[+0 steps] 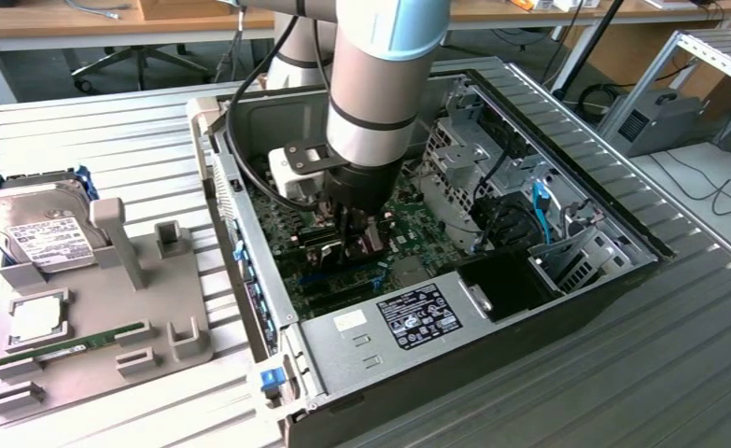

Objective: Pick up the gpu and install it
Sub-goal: 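Insert the gpu into the slot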

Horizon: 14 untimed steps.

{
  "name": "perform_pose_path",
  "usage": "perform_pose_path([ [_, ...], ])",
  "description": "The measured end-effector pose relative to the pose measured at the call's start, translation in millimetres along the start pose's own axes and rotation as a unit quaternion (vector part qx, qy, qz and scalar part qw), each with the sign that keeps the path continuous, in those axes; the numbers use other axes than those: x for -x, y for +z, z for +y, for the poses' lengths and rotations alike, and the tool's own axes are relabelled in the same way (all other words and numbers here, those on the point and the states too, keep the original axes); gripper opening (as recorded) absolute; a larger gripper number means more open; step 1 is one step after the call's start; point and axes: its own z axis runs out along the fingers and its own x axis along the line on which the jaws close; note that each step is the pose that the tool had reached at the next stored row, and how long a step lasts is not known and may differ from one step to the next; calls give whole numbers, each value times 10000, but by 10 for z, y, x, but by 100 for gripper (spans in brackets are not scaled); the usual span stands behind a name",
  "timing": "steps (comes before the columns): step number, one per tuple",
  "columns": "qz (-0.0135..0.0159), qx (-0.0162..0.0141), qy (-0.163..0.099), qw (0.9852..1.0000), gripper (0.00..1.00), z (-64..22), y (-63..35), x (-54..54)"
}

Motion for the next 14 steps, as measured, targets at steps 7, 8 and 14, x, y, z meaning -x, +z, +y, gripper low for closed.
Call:
perform_pose_path([
  [7, 0, -19, 0, 10000, 27, 13, -2, 0],
  [8, 0, -22, 0, 10000, 27, 15, -2, 0],
  [14, -1, -27, 0, 10000, 27, 19, -2, 0],
])
